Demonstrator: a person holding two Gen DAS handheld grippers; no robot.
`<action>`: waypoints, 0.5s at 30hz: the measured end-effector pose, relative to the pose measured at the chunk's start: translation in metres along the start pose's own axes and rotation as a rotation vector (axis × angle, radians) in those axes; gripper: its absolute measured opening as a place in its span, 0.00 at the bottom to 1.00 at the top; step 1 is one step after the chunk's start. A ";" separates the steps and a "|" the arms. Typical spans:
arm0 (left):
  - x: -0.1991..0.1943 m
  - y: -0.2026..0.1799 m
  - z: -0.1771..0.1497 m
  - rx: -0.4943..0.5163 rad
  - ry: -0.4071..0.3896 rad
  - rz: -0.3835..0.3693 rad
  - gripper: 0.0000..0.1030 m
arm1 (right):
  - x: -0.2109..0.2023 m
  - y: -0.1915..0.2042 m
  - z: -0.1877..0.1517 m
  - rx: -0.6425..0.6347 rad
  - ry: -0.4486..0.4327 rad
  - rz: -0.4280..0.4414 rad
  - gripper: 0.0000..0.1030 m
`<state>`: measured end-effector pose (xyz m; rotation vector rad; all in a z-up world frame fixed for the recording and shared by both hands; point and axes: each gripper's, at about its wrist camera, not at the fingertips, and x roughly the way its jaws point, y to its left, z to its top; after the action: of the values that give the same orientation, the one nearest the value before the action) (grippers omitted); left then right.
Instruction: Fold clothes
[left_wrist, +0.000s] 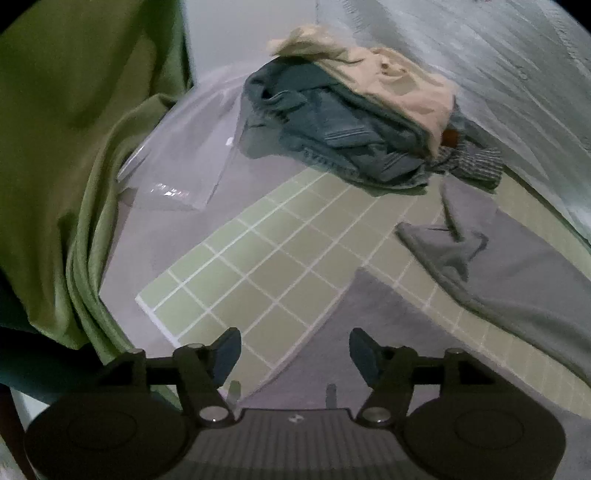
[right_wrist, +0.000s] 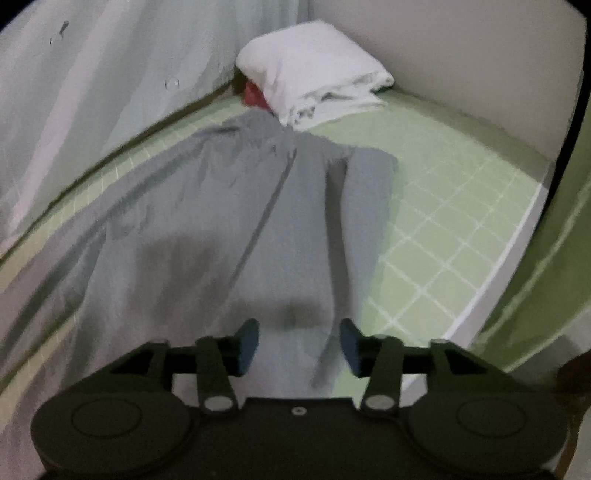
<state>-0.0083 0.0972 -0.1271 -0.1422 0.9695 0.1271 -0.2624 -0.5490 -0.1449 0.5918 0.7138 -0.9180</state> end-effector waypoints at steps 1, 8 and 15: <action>-0.001 -0.005 -0.001 0.005 -0.003 -0.001 0.69 | 0.003 -0.002 0.006 0.009 -0.007 0.009 0.61; -0.014 -0.060 -0.017 0.030 0.006 -0.006 0.72 | 0.043 -0.019 0.051 0.092 -0.040 0.009 0.64; -0.030 -0.127 -0.039 0.072 0.022 -0.008 0.77 | 0.102 -0.049 0.095 0.079 -0.006 -0.109 0.50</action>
<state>-0.0347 -0.0358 -0.1162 -0.0819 0.9943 0.0834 -0.2344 -0.6917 -0.1710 0.6244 0.7127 -1.0520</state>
